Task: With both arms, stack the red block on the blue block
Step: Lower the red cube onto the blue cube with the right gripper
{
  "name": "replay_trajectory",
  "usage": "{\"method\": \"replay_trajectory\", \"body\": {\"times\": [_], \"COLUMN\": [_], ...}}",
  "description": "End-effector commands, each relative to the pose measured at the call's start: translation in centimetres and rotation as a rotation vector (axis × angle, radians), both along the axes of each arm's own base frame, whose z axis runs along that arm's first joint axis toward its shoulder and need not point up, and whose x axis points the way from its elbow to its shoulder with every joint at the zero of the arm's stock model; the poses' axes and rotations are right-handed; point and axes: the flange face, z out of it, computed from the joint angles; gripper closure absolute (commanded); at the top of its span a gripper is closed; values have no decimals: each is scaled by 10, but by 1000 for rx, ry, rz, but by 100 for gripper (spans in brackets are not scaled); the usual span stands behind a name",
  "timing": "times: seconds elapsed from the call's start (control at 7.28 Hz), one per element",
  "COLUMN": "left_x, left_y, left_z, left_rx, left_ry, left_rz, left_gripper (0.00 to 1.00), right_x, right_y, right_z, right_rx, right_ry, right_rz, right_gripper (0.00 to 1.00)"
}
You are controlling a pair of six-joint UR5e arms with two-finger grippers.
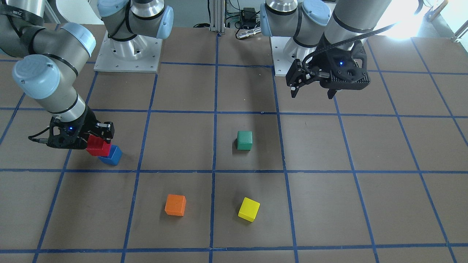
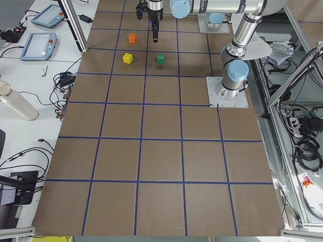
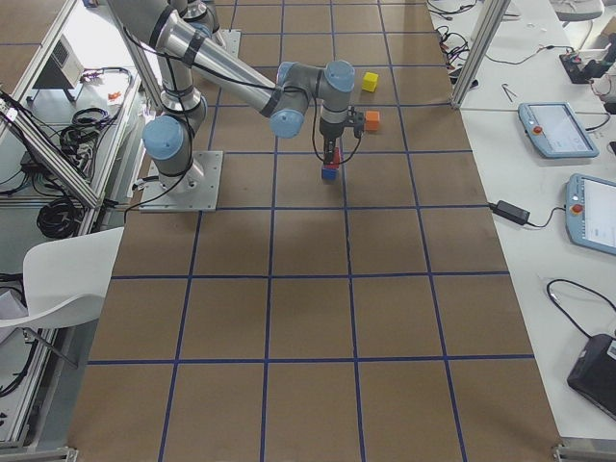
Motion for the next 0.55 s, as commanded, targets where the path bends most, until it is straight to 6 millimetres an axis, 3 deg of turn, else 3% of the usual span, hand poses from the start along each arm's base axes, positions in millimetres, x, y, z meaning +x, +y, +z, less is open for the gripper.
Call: {"method": "replay_trajectory", "body": {"times": [0.0,0.41], "left_x": [0,0], "left_y": [0,1], "left_z": [1,2], "left_rx": [-2,-5], "left_ry": [-2,-5], "left_rz": [-4,-8], "left_gripper": [0,0], "right_x": [0,0], "right_y": [-1,-2], "right_z": [-2,-9], "right_rx": [0,15], "right_ry": [-3,-3], "right_rz": [-7,-51], "right_gripper": [89,89]}}
